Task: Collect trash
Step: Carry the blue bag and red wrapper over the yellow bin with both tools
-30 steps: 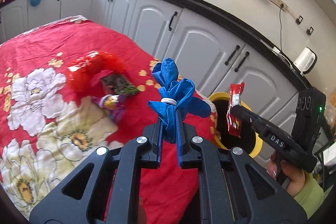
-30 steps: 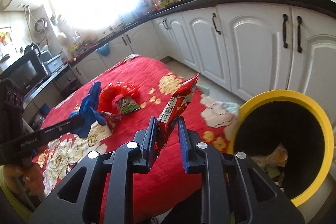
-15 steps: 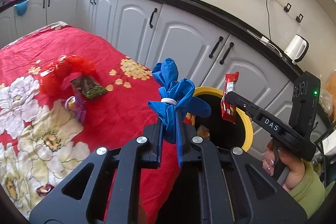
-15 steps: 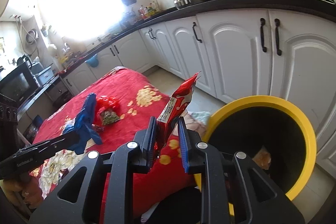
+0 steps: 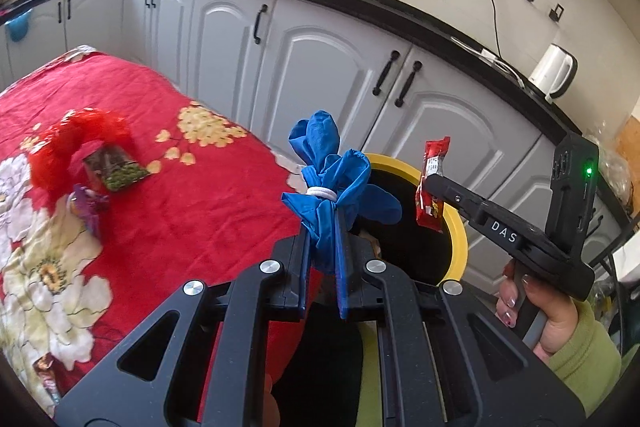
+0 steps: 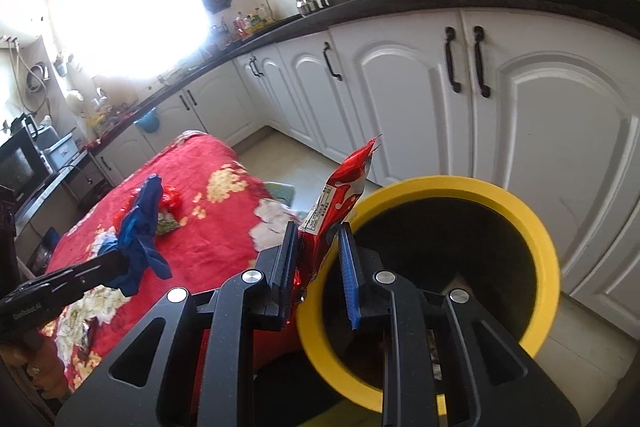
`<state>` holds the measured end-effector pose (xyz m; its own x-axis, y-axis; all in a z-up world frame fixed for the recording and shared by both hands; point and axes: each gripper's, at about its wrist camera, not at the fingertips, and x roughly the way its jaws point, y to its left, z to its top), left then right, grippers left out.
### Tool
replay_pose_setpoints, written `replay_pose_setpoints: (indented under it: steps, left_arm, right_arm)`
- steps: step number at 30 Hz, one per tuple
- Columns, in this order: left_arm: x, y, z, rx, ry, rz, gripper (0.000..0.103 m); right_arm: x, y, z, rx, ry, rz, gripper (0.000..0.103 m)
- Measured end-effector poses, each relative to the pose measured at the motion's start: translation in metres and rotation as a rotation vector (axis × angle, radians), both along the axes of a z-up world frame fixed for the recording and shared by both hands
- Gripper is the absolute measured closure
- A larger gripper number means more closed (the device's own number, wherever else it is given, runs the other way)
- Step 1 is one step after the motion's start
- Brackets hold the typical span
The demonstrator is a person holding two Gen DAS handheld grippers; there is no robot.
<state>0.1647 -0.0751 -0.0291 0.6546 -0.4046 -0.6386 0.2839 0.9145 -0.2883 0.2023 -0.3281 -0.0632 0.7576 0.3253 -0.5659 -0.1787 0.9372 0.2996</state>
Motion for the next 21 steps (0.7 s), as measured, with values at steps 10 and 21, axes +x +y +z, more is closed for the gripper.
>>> replay_pose_setpoints:
  steps: [10,21]
  left_arm:
    - [0.01,-0.044,-0.012,0.011,0.028,-0.065,0.097]
    - [0.022,-0.083,-0.031,0.049,0.067,-0.125,0.097]
  right_arm:
    - [-0.008,-0.036,-0.017,-0.01,0.031,-0.07,0.083]
    - [-0.01,-0.074,-0.034,0.014,0.075,-0.133,0.083]
